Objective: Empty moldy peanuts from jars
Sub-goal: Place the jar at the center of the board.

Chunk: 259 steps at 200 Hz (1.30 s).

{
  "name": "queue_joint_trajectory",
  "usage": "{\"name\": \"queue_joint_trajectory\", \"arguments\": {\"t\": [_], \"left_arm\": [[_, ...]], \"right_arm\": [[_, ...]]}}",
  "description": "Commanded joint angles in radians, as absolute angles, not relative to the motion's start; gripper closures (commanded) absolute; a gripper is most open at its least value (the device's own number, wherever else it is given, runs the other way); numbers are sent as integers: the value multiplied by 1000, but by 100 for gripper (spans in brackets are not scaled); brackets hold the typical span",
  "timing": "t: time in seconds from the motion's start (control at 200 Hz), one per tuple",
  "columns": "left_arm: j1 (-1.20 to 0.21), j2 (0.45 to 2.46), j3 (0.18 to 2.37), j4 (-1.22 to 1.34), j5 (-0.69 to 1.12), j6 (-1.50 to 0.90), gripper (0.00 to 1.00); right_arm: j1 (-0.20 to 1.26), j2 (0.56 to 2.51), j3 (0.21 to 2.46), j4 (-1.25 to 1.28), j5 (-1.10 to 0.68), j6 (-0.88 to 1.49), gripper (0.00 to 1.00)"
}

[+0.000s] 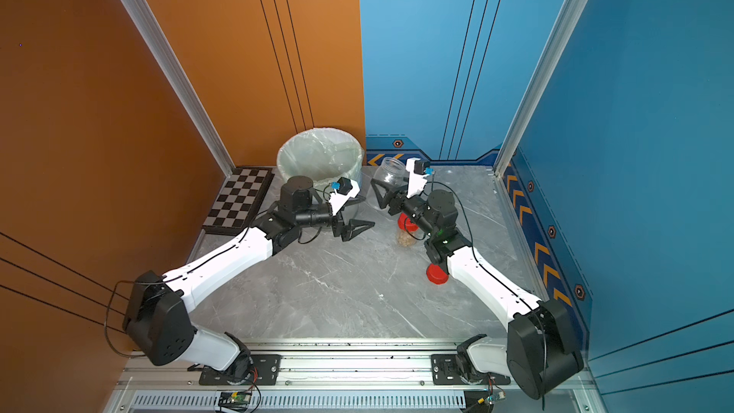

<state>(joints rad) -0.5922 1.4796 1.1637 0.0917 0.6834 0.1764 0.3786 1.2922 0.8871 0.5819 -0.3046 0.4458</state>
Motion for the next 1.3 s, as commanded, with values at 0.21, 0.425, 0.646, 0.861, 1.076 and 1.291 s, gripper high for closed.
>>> {"name": "queue_joint_trajectory", "arguments": {"t": [0.21, 0.425, 0.646, 0.861, 1.076, 1.291], "left_arm": [[-616, 1360, 1144, -11, 639, 258, 7], [-615, 1281, 1096, -31, 427, 286, 7], [-611, 1269, 1037, 15, 268, 283, 7], [-611, 1261, 973, 46, 264, 287, 5], [-605, 1261, 960, 66, 278, 288, 4], [-600, 1255, 955, 65, 284, 288, 4]], "right_arm": [[171, 1221, 838, 433, -113, 287, 52], [14, 1320, 739, 545, -24, 287, 51], [-124, 1555, 708, 751, -62, 321, 51], [-155, 1739, 762, 817, -36, 284, 51], [-148, 1838, 804, 844, 17, 245, 51], [-103, 1874, 851, 798, 116, 201, 47]]}}
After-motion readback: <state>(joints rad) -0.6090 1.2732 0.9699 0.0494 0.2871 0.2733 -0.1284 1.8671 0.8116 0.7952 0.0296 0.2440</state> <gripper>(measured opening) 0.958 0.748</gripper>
